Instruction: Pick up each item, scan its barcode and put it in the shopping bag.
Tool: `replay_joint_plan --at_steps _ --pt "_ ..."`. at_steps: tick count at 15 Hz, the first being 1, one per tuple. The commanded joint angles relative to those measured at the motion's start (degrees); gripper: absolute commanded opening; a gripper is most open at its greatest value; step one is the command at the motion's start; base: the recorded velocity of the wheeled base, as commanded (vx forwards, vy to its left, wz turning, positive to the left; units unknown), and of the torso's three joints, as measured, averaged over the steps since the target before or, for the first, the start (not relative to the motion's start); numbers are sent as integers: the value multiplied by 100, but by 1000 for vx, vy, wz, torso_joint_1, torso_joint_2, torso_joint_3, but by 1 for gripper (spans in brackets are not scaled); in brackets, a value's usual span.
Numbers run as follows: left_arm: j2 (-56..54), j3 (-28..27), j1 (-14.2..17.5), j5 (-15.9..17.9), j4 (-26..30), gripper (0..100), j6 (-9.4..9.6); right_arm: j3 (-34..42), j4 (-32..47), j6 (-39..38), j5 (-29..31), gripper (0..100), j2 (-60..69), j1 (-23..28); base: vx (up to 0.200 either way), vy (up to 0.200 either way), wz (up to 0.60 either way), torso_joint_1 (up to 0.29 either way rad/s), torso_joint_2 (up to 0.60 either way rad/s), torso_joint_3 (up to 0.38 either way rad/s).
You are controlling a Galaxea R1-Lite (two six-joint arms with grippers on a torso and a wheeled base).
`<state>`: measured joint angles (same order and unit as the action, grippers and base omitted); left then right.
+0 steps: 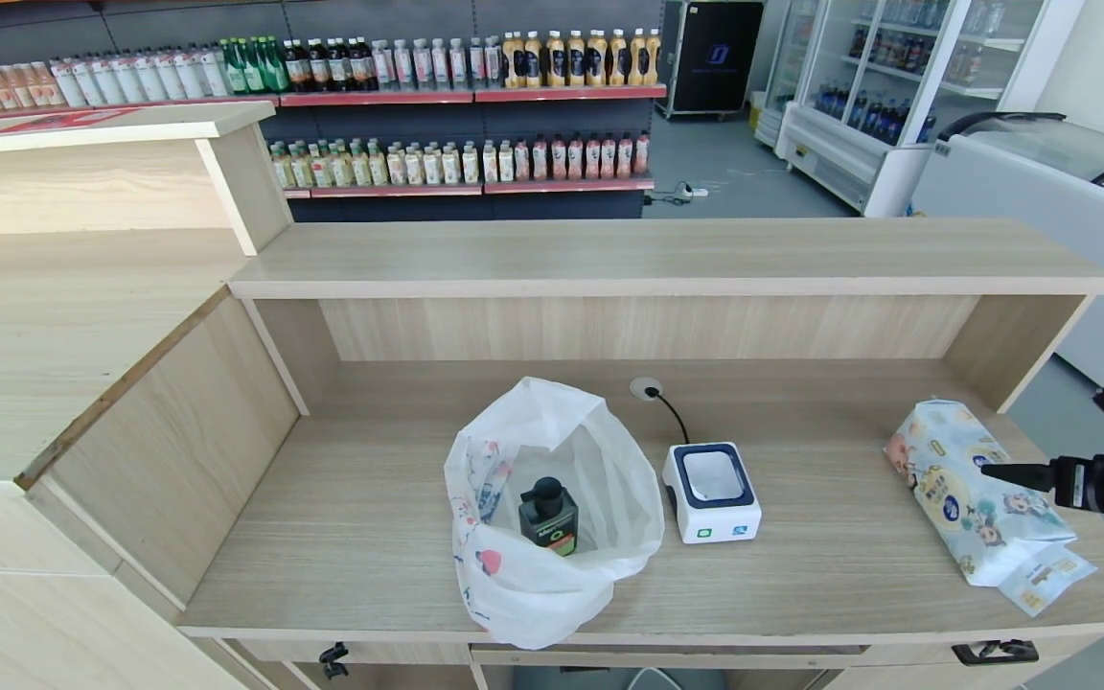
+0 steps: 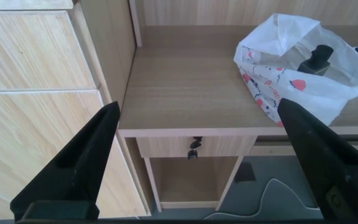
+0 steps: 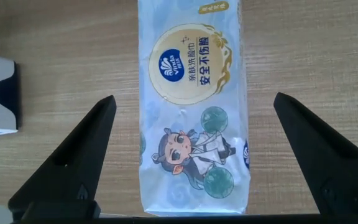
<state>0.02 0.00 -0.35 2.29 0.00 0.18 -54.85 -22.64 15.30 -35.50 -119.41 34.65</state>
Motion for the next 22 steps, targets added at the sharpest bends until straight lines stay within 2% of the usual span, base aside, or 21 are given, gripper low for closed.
replay_joint_plan --at_steps 1,8,10,12,15,16,19,21,22 --pt "6 0 0 -1 0 100 -1 -26 -127 8 -1 100 -259 -177 0 0 0 0 0 0" --pt "6 0 0 -1 0 100 -1 -307 -549 17 34 100 -988 -793 0 0 0 0 0 0" --pt "6 0 0 -1 0 100 -1 -316 -593 26 78 100 -1085 -828 0 0 0 0 0 0" --pt "6 0 0 -1 0 100 -1 -316 -593 307 509 100 -1225 -837 0 0 0 0 0 0" --pt "6 0 0 -1 0 100 -1 -272 -593 351 535 100 -1234 -837 0 0 0 0 0 0" --pt "6 0 0 -1 0 100 -1 -272 -584 386 553 0 -1217 -837 0 0 0 0 0 0" --pt "6 0 0 -1 0 100 -1 -167 -593 571 553 0 -1050 -907 0 0 0 0 0 0" --pt "6 0 0 8 0 100 -1 70 -610 1362 562 0 -733 -889 0 0 0 0 0 0" --pt "6 0 0 -1 0 100 -1 194 -601 2021 562 0 -364 -801 0 0 0 0 0 0"
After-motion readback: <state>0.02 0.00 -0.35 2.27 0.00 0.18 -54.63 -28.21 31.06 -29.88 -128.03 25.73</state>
